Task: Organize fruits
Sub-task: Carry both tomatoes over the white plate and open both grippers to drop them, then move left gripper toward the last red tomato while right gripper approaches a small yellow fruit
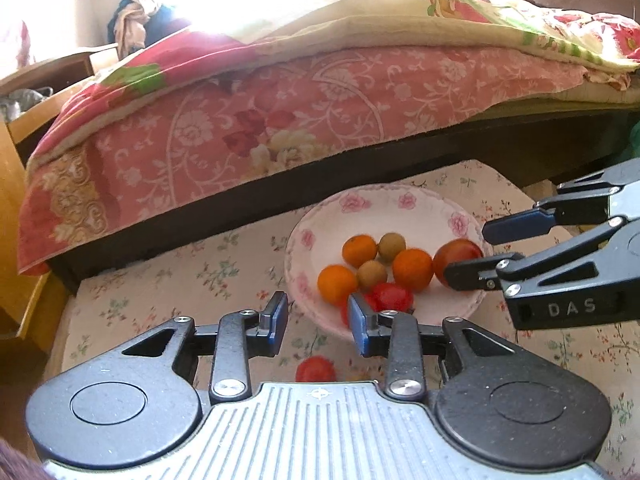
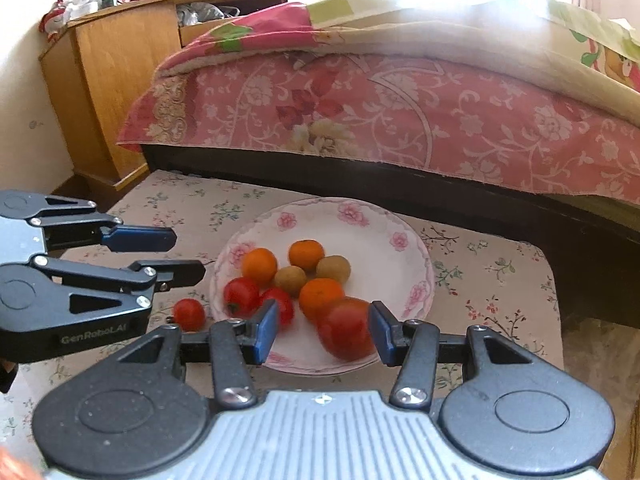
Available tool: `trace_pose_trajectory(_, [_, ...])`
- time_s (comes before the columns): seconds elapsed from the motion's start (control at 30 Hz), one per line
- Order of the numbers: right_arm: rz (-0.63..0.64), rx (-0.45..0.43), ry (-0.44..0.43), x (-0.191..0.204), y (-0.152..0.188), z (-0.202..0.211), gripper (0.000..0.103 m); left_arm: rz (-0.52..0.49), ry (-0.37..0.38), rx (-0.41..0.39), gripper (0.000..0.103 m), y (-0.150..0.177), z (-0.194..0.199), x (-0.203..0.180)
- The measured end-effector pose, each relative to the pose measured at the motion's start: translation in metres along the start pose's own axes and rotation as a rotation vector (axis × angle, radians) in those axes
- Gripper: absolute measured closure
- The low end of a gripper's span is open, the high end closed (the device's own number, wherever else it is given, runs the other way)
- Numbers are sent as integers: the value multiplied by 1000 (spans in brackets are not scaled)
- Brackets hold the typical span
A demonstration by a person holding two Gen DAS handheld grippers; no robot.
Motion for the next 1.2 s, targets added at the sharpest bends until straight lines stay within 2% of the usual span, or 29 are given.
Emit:
trace_pose_trajectory(0.2, [30, 4, -61, 22, 4, 5, 52, 11, -12, 35, 57, 20, 17, 12])
trace_pose_trajectory(0.4, [85, 22, -164, 57, 9, 7, 52, 15, -24, 71, 57, 38, 21, 25])
trace_pose_trajectory(0.7, [116, 47, -235, 87, 9, -16, 52, 21, -4, 71, 56, 45, 28, 38])
trace_pose_trajectory(1.13, [80, 50, -206, 94, 13, -50, 60, 35, 20, 85, 53, 50, 32, 48])
trace_pose_trajectory(1.2, [84, 57, -197, 97, 14, -54, 70, 35, 22, 85, 52, 50, 32, 48])
Point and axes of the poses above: each gripper's, at about its wrist camera, not at the fingertips, and z roughly against the way its jaws point, x to its left, y to its underside, the point moved 6 cm from there along -z, roughly the way its jaws point, and after that the axes turned 12 degrees about z, right-handed, at the moved point
